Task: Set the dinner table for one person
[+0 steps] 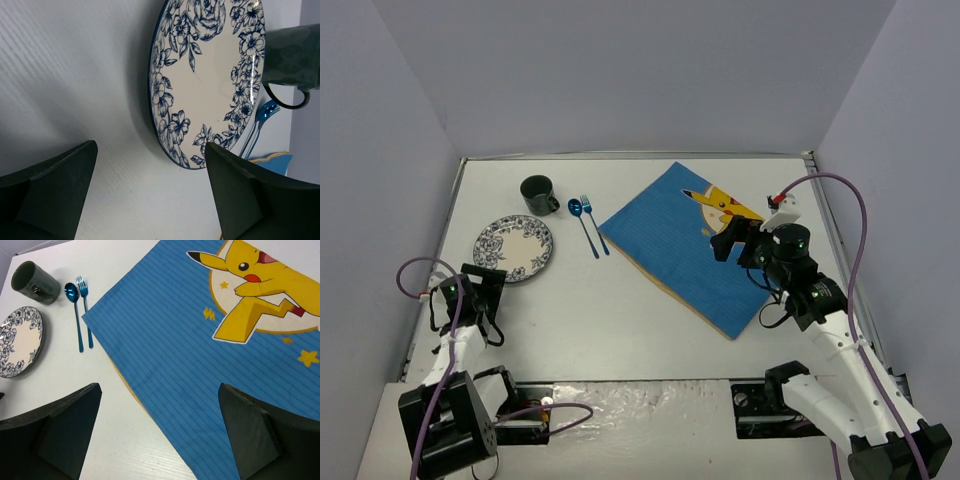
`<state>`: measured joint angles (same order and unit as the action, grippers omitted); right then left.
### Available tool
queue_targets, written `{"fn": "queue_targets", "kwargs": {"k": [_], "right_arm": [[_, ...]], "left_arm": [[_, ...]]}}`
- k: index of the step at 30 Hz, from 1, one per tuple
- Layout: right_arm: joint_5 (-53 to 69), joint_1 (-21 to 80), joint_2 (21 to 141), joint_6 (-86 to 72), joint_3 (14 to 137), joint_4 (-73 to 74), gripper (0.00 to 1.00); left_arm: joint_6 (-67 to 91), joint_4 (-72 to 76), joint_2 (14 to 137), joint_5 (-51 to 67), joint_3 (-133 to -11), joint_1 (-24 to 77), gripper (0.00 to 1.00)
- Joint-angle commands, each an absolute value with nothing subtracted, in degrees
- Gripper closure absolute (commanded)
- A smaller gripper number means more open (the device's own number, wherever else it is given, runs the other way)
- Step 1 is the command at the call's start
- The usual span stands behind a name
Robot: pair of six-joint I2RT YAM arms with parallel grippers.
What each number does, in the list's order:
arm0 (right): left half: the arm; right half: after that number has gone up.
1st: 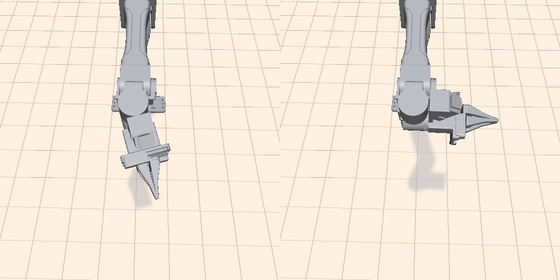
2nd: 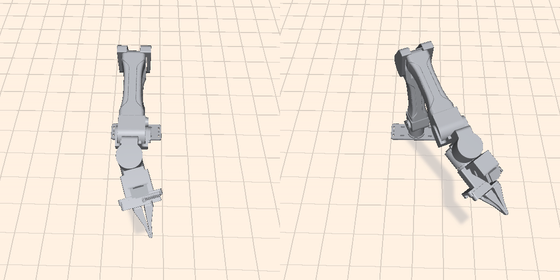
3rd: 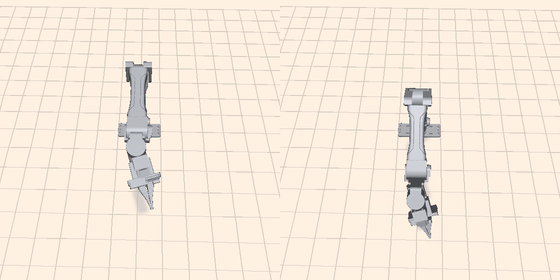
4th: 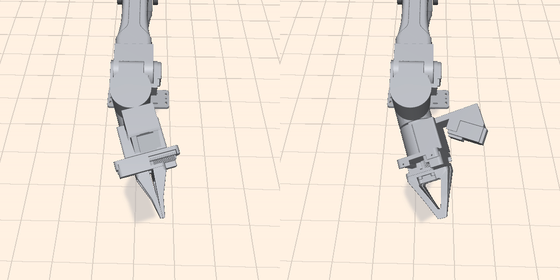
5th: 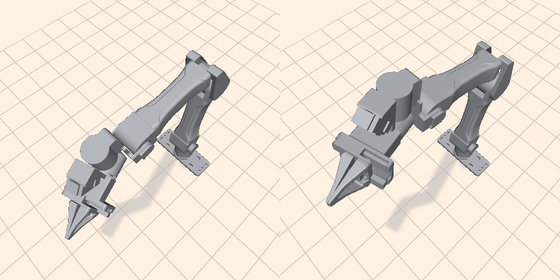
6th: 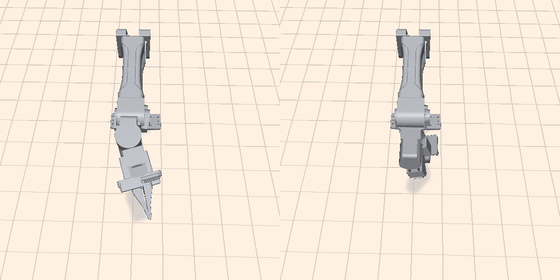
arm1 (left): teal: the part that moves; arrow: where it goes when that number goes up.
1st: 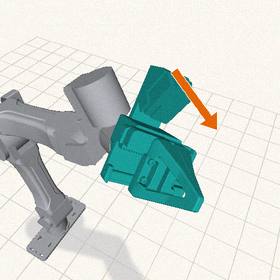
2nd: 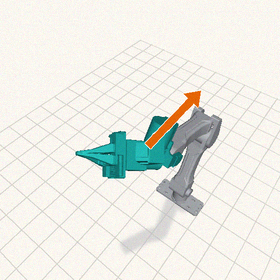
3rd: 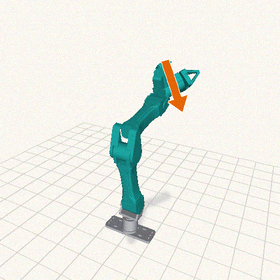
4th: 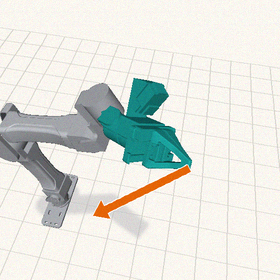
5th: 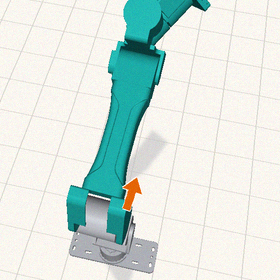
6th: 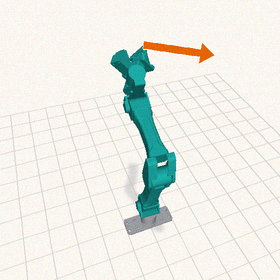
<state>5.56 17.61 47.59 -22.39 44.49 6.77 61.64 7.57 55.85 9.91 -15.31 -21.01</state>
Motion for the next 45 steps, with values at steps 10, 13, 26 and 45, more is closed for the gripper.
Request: {"fn": "queue_targets", "kwargs": {"k": [10, 13, 26, 45], "right_arm": [[7.8, 17.5, 47.9, -21.4, 43.9, 1.4, 0.00], [7.9, 17.5, 47.5, -21.4, 43.9, 1.4, 0.00], [7.8, 17.5, 47.7, -21.3, 44.1, 1.3, 0.00], [8.4, 17.5, 46.6, -22.3, 43.8, 1.2, 0.00]], "left_arm": [[65.8, 32.0, 70.4, 12.3, -14.5, -21.3, 0.39], [66.2, 34.2, 73.7, 12.3, -14.2, -21.3, 0.45], [67.3, 39.2, 80.3, 11.8, -12.6, -21.3, 0.68], [72.4, 34.1, 67.7, 16.4, -10.4, -21.3, 1.00]]}}
